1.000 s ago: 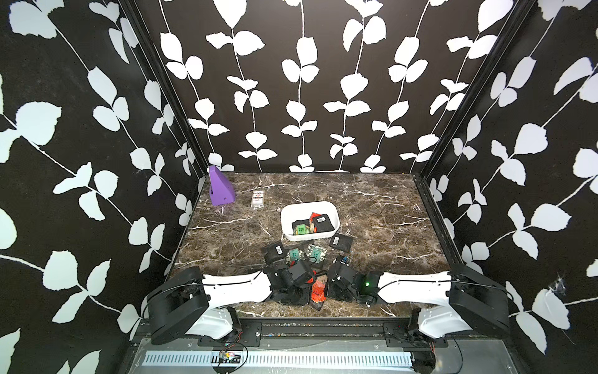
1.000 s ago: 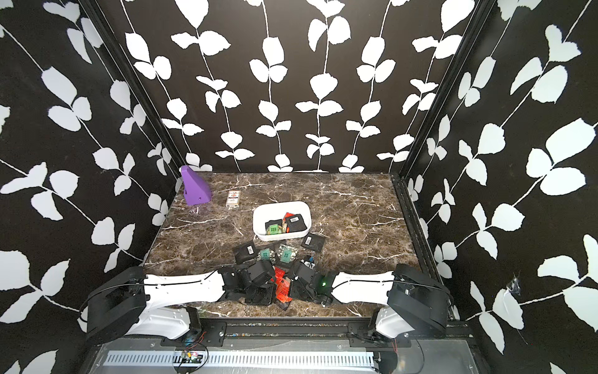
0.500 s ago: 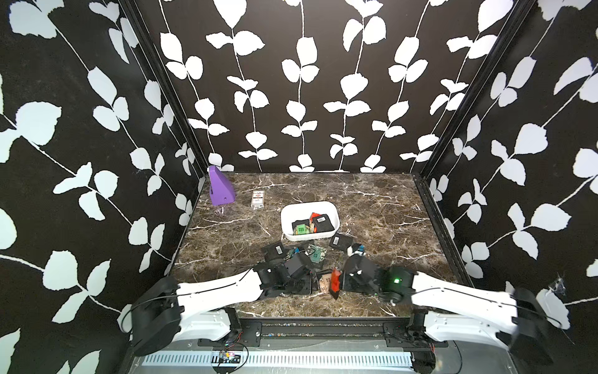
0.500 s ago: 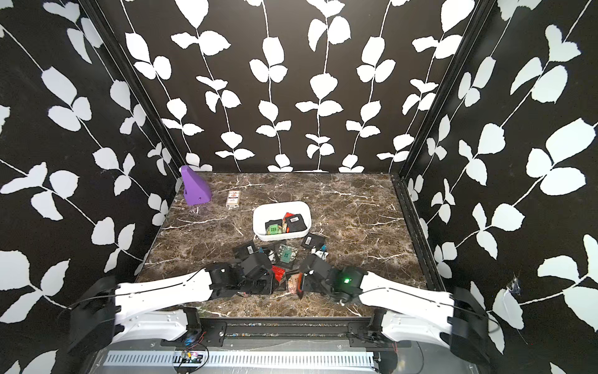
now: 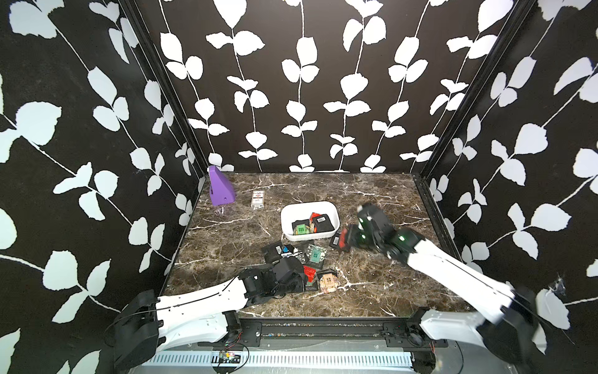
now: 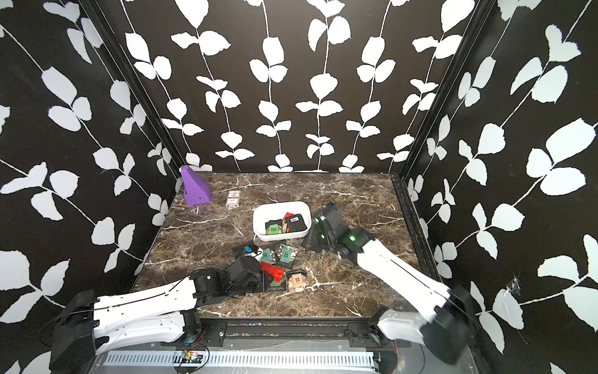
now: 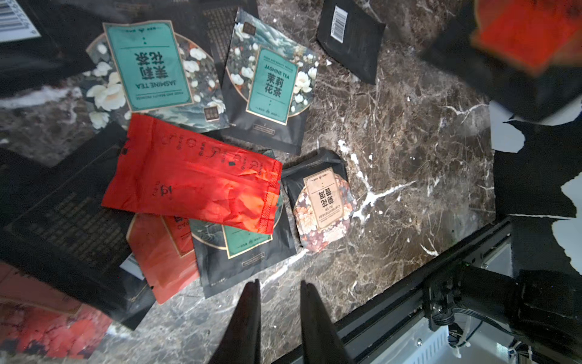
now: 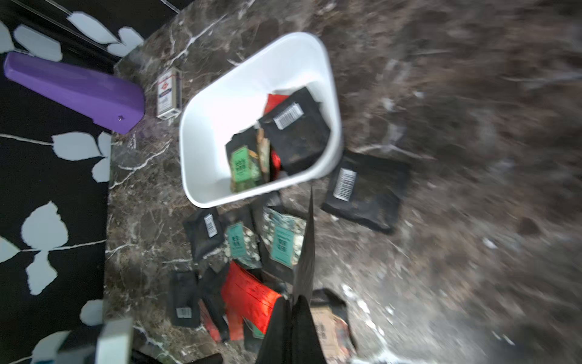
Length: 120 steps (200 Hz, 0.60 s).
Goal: Put the tea bags into the storage box
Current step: Place the tea bag in the storage box.
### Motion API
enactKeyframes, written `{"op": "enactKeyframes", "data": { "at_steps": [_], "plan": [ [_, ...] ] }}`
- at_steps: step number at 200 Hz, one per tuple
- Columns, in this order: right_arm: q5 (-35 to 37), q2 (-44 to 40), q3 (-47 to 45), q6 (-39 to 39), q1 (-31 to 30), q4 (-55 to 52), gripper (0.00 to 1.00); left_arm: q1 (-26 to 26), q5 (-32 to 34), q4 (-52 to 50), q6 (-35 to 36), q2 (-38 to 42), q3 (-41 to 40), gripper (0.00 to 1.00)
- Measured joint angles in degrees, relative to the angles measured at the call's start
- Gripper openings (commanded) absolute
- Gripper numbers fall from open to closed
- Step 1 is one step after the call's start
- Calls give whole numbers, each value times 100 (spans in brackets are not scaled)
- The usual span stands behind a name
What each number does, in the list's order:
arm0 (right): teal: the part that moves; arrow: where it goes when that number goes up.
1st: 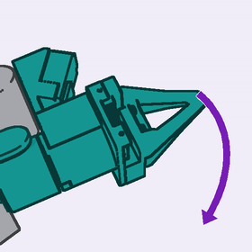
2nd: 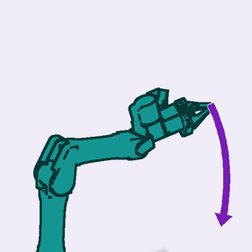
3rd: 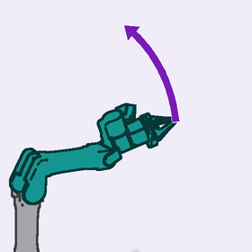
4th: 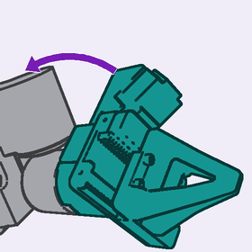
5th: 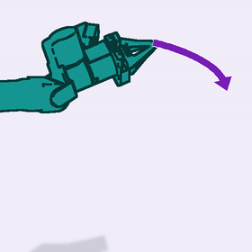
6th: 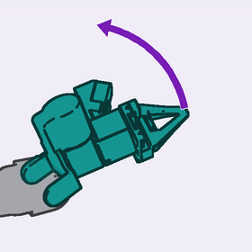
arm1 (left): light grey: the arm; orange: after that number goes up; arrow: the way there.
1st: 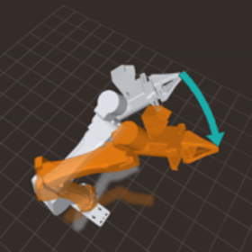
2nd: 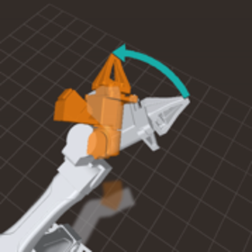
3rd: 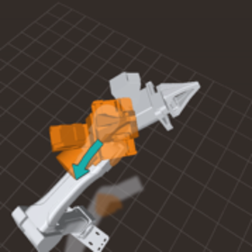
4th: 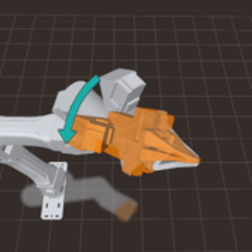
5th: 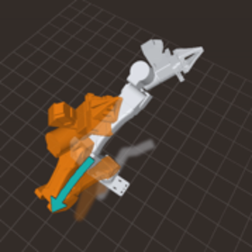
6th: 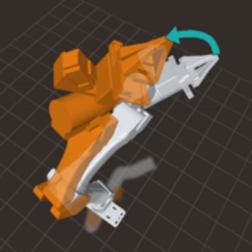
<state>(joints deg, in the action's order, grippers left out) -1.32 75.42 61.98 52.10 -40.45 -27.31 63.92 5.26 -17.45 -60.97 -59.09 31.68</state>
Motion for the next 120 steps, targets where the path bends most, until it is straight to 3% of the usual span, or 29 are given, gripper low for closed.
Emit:
{"op": "enactKeyframes", "data": {
  "at_steps": [64,113,120],
  "plan": [
    [-920,2319,1486,-138,264,1147,0,0,-111,216,-225,-199,-216,16],
    [-1211,3279,2120,-138,289,1464,0,0,-157,282,-229,-208,-216,15],
    [-1231,3333,2122,-140,297,1467,6,0,-160,282,-227,-208,-216,15]
  ]
}}
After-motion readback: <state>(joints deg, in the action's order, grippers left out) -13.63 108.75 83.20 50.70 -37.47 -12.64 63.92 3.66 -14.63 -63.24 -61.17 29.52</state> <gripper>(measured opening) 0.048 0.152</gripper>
